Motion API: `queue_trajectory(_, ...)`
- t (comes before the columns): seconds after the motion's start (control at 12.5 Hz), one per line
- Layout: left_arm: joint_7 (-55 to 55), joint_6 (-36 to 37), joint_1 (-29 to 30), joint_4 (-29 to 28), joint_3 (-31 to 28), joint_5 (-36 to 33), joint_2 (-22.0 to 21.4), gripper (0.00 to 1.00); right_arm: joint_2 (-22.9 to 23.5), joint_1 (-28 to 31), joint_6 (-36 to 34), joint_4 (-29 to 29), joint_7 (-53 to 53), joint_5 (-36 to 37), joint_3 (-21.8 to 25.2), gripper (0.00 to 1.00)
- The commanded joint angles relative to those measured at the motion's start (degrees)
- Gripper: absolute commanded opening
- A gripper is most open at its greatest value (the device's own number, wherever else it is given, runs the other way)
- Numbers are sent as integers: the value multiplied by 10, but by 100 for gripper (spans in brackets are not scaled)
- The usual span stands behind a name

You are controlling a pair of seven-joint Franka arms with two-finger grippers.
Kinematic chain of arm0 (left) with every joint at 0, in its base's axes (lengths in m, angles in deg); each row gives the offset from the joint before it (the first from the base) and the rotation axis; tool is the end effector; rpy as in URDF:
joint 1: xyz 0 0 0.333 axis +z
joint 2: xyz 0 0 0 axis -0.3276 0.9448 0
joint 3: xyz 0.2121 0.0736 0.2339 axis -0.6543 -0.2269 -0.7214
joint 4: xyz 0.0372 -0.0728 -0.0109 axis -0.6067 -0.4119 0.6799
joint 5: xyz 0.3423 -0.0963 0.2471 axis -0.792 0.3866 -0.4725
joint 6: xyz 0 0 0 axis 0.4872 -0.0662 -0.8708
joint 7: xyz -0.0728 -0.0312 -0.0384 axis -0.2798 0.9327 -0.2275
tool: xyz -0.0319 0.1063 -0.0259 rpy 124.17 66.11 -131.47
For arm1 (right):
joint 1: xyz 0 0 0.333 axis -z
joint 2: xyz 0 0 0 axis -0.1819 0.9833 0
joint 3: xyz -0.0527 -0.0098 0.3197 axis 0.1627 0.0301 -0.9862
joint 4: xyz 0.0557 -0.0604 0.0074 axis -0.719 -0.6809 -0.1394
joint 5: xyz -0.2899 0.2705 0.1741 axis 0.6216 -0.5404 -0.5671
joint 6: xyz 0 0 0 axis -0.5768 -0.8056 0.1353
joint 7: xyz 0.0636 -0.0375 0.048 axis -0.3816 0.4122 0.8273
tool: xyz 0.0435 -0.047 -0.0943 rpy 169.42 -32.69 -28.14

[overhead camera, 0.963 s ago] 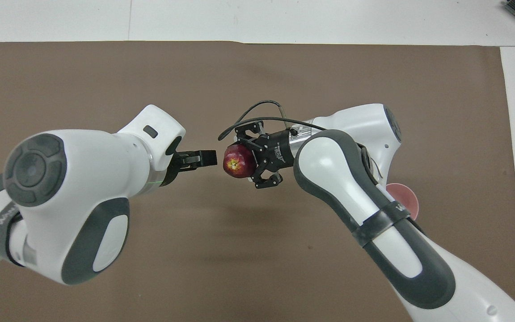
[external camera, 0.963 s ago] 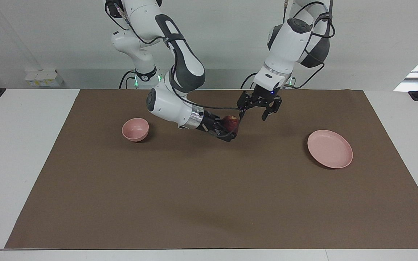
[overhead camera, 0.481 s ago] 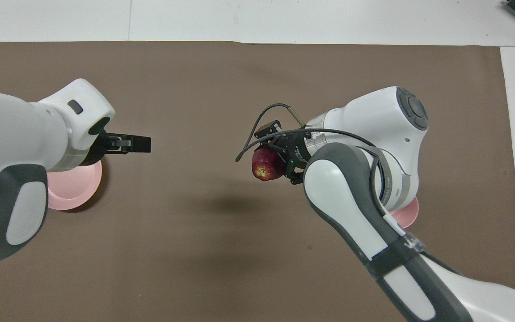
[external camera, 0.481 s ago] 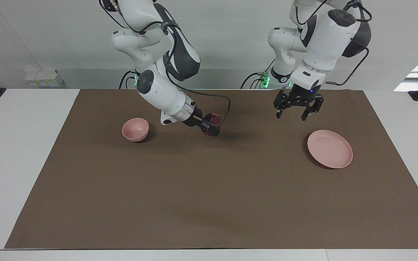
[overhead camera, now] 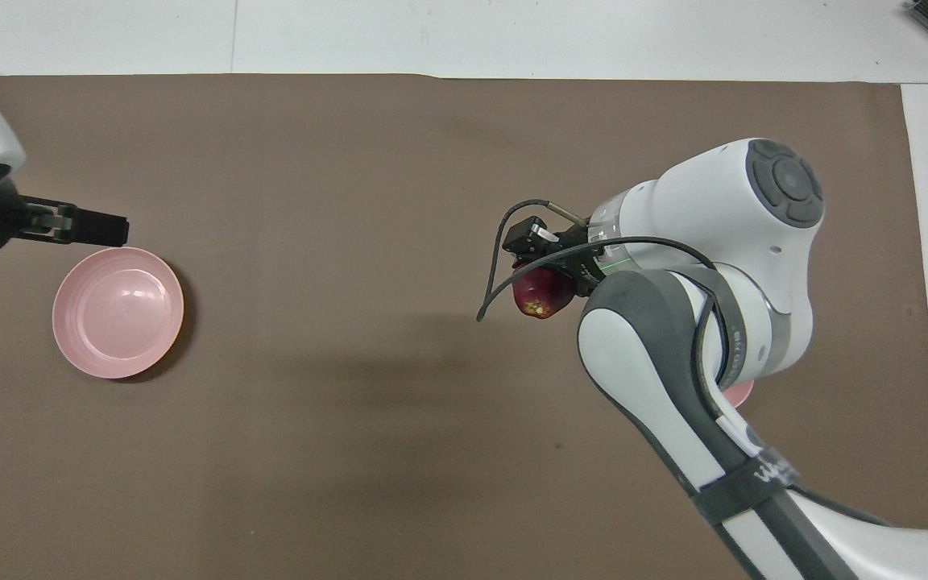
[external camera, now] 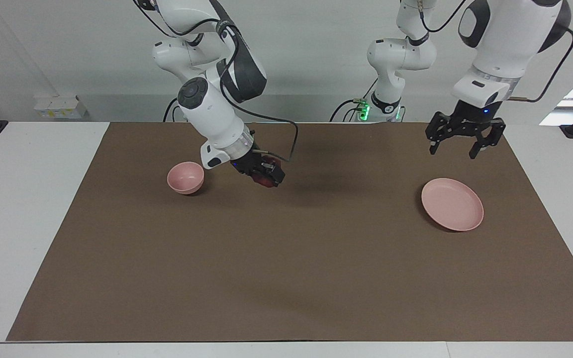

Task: Move apple from plate to bowl
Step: 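Open the left gripper and withdraw it while the right gripper pulls the apple away, then carry the apple with the right gripper over the pink bowl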

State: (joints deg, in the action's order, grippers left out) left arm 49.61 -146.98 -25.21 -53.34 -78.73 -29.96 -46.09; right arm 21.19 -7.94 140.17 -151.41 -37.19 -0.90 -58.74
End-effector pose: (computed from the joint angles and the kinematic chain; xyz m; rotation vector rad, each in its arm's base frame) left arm 0.5981 -0.0680 0.6412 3.0989 -0.3432 0.2722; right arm 0.6234 0.2442 0.4403 -2.7510 0.5921 0.0950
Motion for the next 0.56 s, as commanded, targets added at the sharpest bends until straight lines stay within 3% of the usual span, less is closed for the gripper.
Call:
queue_trajectory(0.0, 25, 66, 32, 49, 2, -3, 4, 100, -15, 18, -17, -1, 67, 61, -3, 11)
queue_trajectory(0.48, 33, 105, 56, 63, 3, -2, 2, 100, -38, 74, -36, -44, 225, 157, -3, 11)
